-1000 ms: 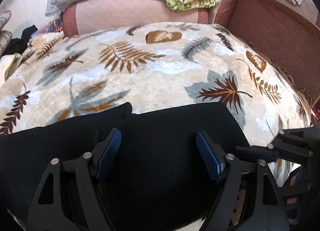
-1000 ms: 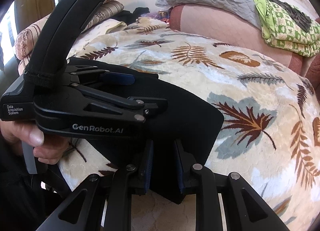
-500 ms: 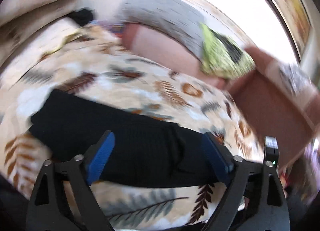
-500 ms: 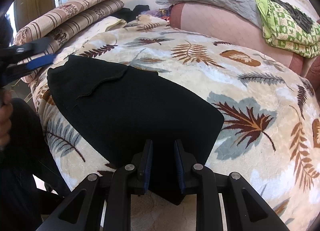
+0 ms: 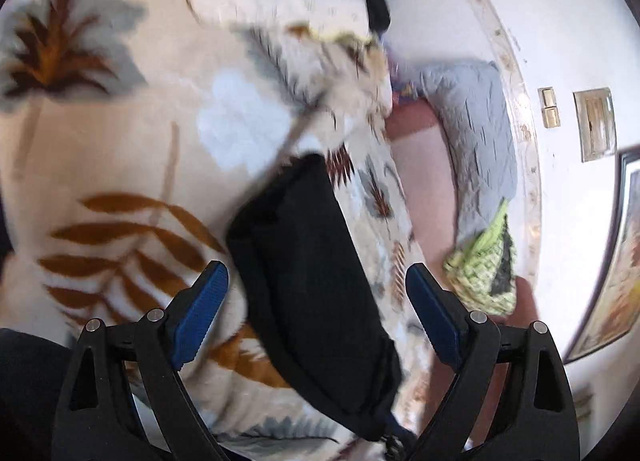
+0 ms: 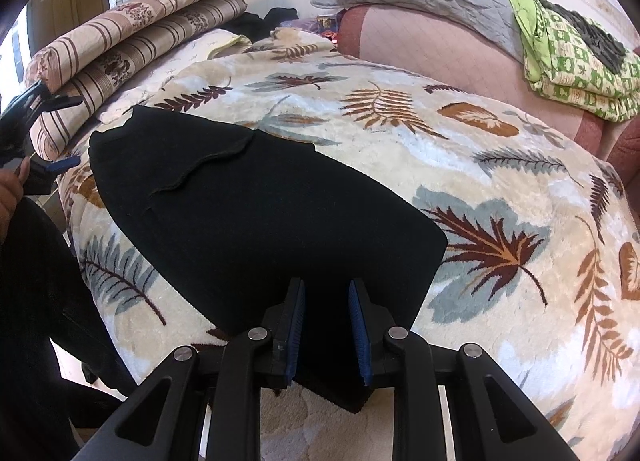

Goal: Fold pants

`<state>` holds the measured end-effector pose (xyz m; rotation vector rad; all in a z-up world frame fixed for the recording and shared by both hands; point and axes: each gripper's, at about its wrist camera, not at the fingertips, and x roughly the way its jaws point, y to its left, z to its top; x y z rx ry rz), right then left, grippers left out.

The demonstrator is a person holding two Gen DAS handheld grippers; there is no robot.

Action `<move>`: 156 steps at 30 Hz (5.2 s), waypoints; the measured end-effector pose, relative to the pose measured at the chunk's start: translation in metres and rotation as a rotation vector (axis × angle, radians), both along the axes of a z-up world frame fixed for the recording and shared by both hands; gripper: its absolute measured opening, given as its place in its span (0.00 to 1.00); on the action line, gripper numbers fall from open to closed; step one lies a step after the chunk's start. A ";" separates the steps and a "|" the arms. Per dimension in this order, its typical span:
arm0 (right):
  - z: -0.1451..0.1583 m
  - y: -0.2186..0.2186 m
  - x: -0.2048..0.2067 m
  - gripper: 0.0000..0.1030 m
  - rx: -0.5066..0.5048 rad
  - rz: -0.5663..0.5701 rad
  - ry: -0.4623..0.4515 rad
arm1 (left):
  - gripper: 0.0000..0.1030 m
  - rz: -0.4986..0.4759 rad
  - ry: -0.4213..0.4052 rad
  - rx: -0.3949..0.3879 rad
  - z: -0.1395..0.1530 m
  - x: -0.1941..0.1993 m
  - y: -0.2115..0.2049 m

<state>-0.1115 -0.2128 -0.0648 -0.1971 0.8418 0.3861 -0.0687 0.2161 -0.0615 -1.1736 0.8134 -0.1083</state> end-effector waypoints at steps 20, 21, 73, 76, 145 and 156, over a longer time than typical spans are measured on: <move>0.000 0.002 0.002 0.22 -0.012 -0.001 -0.007 | 0.88 -0.073 -0.042 -0.009 -0.016 0.016 -0.015; 0.000 0.002 0.002 0.22 -0.011 -0.001 -0.007 | 0.88 -0.072 -0.045 0.000 -0.015 0.016 -0.017; 0.077 0.032 0.074 0.62 0.887 0.146 0.222 | 0.16 -0.444 -0.872 1.760 0.020 -0.107 -0.275; 0.078 0.030 0.069 0.12 0.730 0.131 0.184 | 0.16 -0.445 -0.876 1.740 0.026 -0.107 -0.281; 0.049 -0.042 -0.026 0.29 0.291 0.126 0.008 | 0.23 -0.607 -0.173 0.563 0.012 -0.024 -0.238; 0.043 -0.024 -0.025 0.30 0.154 0.133 0.002 | 0.23 -0.581 -0.176 0.549 0.010 -0.018 -0.239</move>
